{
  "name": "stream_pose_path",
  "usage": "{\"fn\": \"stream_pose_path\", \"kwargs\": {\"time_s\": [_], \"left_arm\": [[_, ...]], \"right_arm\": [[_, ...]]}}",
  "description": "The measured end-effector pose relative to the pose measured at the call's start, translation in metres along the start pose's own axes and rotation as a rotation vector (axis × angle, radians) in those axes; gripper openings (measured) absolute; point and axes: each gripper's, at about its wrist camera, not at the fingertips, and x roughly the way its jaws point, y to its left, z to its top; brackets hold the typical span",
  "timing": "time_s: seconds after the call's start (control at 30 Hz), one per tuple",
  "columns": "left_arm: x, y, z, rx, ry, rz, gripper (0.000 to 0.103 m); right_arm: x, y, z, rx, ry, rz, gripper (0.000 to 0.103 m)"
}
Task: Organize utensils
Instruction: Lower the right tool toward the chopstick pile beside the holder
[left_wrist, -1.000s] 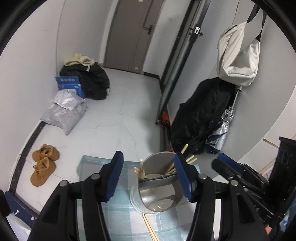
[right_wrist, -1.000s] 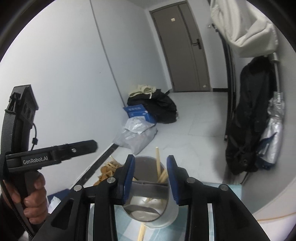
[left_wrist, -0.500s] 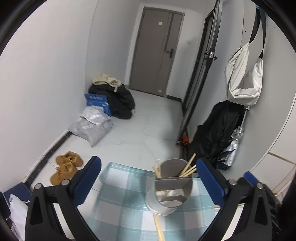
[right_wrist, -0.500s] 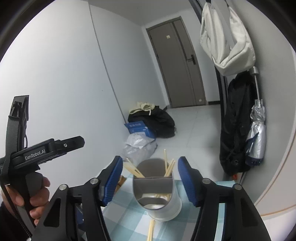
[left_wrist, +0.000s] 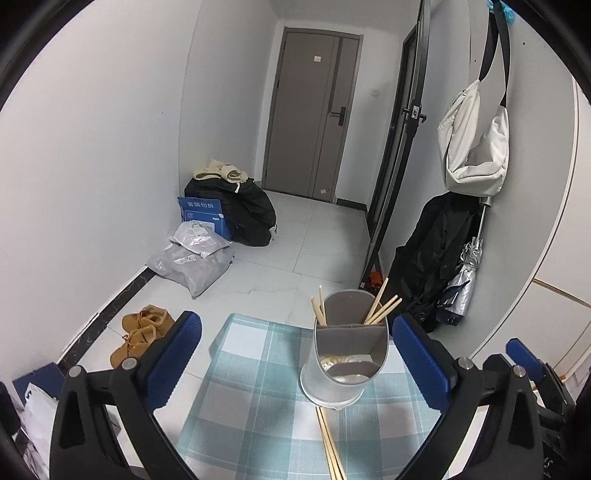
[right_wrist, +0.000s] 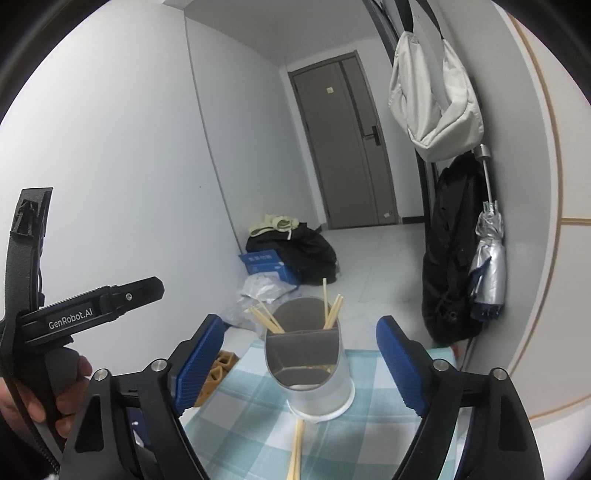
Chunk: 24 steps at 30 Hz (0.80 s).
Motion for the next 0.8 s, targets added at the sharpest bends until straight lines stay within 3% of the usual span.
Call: {"fn": "stream_pose_path", "kwargs": {"time_s": [0.2, 0.5, 0.6, 0.8], "left_arm": [[0.000, 0.003, -0.023, 0.005, -0.015, 0.040, 0.102], [0.017, 0.022, -0.046, -0.031, 0.011, 0.043, 0.102], [0.028, 0.027, -0.053, -0.045, 0.031, 0.043, 0.102], [0.053, 0.034, -0.064, -0.075, 0.067, 0.071, 0.102]], "right_arm": [[-0.002, 0.005, -0.020, -0.014, 0.032, -0.005, 0.098], [0.009, 0.000, -0.056, 0.037, 0.087, 0.026, 0.098], [0.016, 0.001, -0.067, 0.011, 0.094, -0.027, 0.098], [0.043, -0.002, -0.087, -0.061, 0.191, -0.090, 0.098]]}}
